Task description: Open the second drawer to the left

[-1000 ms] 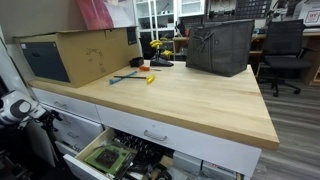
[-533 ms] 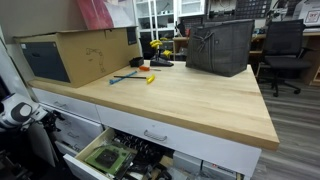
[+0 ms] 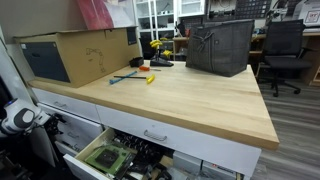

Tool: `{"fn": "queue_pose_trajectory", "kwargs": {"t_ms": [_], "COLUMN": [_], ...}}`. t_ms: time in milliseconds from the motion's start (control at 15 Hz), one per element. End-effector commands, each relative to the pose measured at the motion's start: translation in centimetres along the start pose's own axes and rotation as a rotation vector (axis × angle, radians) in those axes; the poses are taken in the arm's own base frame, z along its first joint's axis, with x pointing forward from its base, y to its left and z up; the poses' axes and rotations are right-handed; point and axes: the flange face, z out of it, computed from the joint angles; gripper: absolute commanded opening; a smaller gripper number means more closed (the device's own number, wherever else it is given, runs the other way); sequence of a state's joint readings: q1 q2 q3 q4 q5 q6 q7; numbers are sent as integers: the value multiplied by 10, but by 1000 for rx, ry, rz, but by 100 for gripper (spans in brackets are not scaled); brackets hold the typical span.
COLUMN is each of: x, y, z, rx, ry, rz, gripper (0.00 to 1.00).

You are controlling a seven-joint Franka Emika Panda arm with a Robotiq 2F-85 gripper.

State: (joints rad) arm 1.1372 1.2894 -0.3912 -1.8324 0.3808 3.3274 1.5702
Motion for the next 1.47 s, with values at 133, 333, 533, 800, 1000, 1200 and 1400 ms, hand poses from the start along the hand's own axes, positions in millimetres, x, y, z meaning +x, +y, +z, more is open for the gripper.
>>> {"fn": "queue_pose_trajectory", "kwargs": {"t_ms": [133,333,533,800,1000,1200,1400], "x": [-18,-26,-25,-35,-36,-25,-16], "y": [3,-3,-4,-5,-4,1,-17], "z": [7,-1,-13,-30,-40,-44,-62], "rx": [59,89,87,94,103,44,49], "ry": [-110,-183,-231,-310,-329,-254,-178], "rz": [-32,-42,-74,-104,-150,-246,-350], "gripper": [100,100,100,100,100,100,100]}}
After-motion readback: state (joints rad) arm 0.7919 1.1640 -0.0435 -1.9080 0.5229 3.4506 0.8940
